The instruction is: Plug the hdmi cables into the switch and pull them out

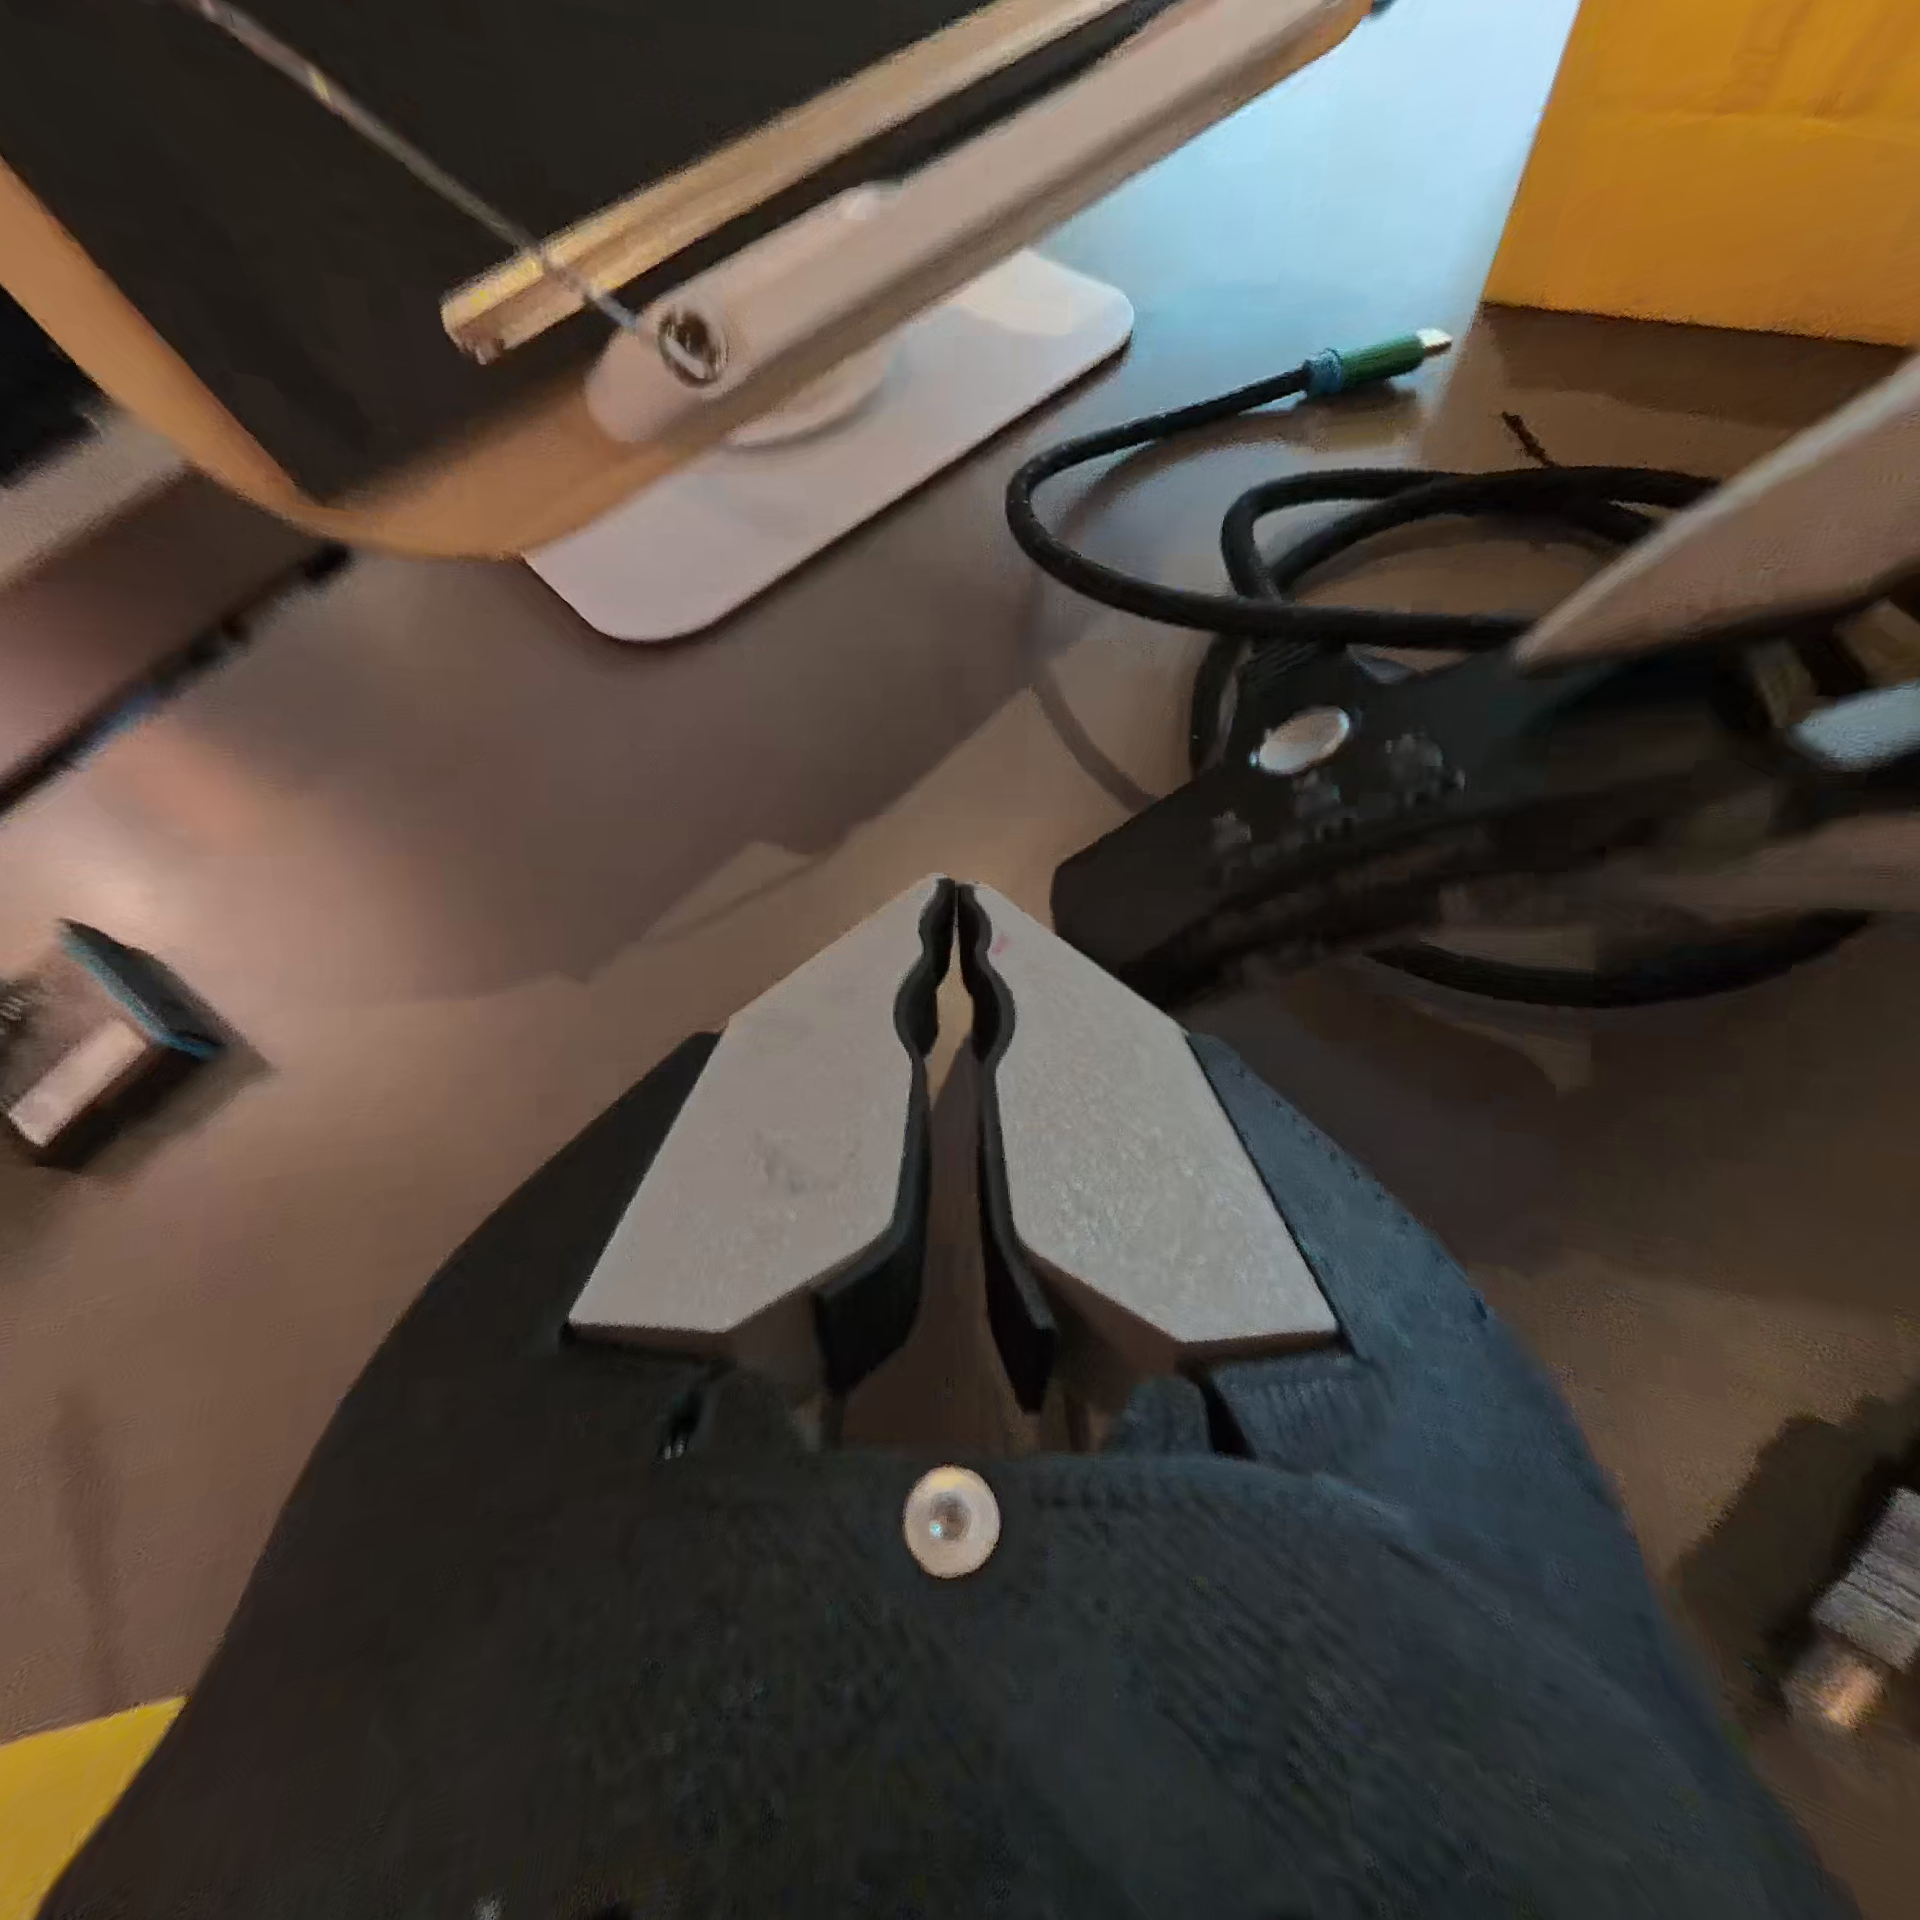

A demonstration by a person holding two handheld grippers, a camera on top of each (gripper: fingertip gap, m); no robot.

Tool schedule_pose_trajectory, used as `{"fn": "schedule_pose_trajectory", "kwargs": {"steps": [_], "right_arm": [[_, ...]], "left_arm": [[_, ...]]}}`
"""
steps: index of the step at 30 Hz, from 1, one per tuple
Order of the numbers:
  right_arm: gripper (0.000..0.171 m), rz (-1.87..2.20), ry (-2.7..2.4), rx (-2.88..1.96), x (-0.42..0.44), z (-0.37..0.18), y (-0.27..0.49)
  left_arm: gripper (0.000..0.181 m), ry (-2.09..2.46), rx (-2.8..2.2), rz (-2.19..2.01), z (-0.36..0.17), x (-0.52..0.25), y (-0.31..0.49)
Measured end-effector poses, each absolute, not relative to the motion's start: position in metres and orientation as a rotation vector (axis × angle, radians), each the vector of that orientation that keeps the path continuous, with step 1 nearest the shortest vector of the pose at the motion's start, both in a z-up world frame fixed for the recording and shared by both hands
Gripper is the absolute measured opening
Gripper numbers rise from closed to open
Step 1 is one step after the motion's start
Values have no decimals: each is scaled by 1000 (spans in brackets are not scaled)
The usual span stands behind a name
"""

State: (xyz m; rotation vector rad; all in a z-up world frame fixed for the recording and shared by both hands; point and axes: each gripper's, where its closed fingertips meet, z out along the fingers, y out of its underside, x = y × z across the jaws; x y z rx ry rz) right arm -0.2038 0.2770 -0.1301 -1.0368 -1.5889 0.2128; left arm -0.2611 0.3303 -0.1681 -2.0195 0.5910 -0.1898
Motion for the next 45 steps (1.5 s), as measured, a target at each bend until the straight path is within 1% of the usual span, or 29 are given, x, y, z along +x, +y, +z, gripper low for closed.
{"fn": "schedule_pose_trajectory", "kwargs": {"steps": [1,2,4,7,10,12,16,18,20,24,37,45], "right_arm": [[21,233,-1565,-1031,-199,-125,282],[21,229,-1541,-1019,-195,-121,288],[21,204,-1524,-983,-187,-117,296],[20,277,-1532,-904,-184,-112,291],[20,459,-1510,-874,-184,-100,277],[19,554,-1493,-837,-184,-92,270],[20,664,-1510,-857,-179,-92,272],[21,577,-1578,-860,-178,-103,276],[22,403,-1623,-807,-176,-112,281],[24,170,-1671,-740,-173,-121,289],[27,126,-1758,-716,-159,-129,291],[27,135,-1762,-722,-159,-130,291]], "left_arm": [[0,610,-1983,-158,-164,-260,331],[5,646,-1952,-142,-162,-257,330],[21,764,-1931,-149,-167,-244,322],[44,824,-1891,-15,-169,-239,325],[43,883,-1699,129,-153,-227,327],[35,925,-1564,184,-142,-216,322],[31,992,-1527,294,-137,-219,318],[29,1020,-1486,486,-134,-228,321],[27,1036,-1423,678,-127,-235,323],[24,1092,-1253,947,-116,-237,321],[21,1169,-1156,1046,-118,-223,315],[21,1155,-1193,990,-120,-222,316]]}}
